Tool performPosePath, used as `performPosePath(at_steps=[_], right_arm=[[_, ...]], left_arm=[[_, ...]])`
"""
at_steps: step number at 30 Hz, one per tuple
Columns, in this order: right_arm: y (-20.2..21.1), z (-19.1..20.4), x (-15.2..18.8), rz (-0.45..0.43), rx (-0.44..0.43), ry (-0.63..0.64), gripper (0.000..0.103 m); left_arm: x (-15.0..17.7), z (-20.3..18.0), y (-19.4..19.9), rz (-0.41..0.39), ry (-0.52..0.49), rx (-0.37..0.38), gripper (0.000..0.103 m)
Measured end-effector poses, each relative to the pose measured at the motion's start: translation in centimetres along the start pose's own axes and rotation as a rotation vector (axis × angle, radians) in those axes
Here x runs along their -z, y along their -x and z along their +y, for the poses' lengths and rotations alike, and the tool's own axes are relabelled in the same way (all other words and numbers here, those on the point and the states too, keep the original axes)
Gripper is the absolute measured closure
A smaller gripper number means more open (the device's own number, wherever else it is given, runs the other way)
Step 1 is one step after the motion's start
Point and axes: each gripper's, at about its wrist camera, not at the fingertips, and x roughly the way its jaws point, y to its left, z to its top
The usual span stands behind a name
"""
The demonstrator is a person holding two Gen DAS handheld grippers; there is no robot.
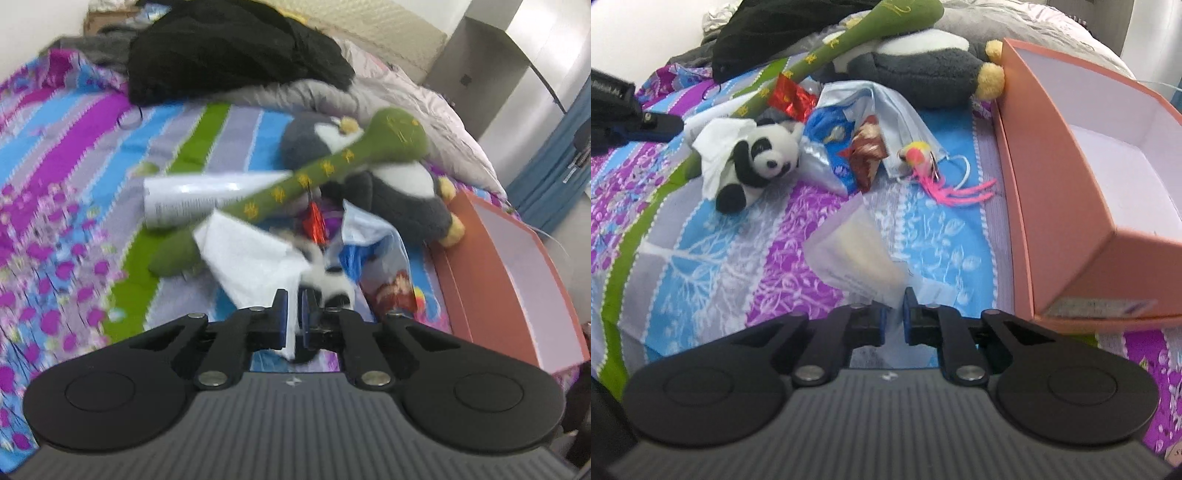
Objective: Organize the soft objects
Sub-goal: 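Grasp the small panda plush with the left gripper and lift it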
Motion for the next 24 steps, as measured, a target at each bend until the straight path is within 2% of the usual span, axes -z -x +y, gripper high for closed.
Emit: performPosePath(at_steps=[6,11,14,15,16,17,19,24], right_arm=[[-0.1,0.1,0.6,0.005,0.012,-0.002,0.091],[-0.2,-0.2,0.6,0.011,0.014,-0.005,0.089],[-0.3,-0.5,0.5,0.02,0.004,-0.011,0.084],[-0.2,-0.5,0.5,0.021,0.004,-0.011,0.079],[-0.2,-0.6,0.5,0.025,-0.002,-0.011,0.067],[-0.2,-0.7,0.5,0.026,-0.007,-0.014,0.057],[-0.1,-1.1,0.5,0.02,-0.025,-0.026,0.047],[-0.5,-1.4,0.4,0.01,-0.093,-0.007,0.047]], left_arm=[[2.5,0.0,-1.0,0.084,-0.017,0.032,0.093],[2.8,-1.9,-2.0,0.102,-0.108,0.035,0.09],[2.5,-3.5,-2.7,0.092,-0.191,0.016,0.07],[2.3,-4.1,-3.0,0.083,-0.218,0.006,0.058],[2.2,-4.6,-3.3,0.073,-0.246,-0.005,0.051],[2.0,-5.1,-3.6,0.063,-0.277,-0.014,0.05],[1.7,-6.1,-4.5,0.051,-0.344,-0.037,0.045],[1.6,-8.4,-6.6,0.027,-0.505,-0.118,0.037]])
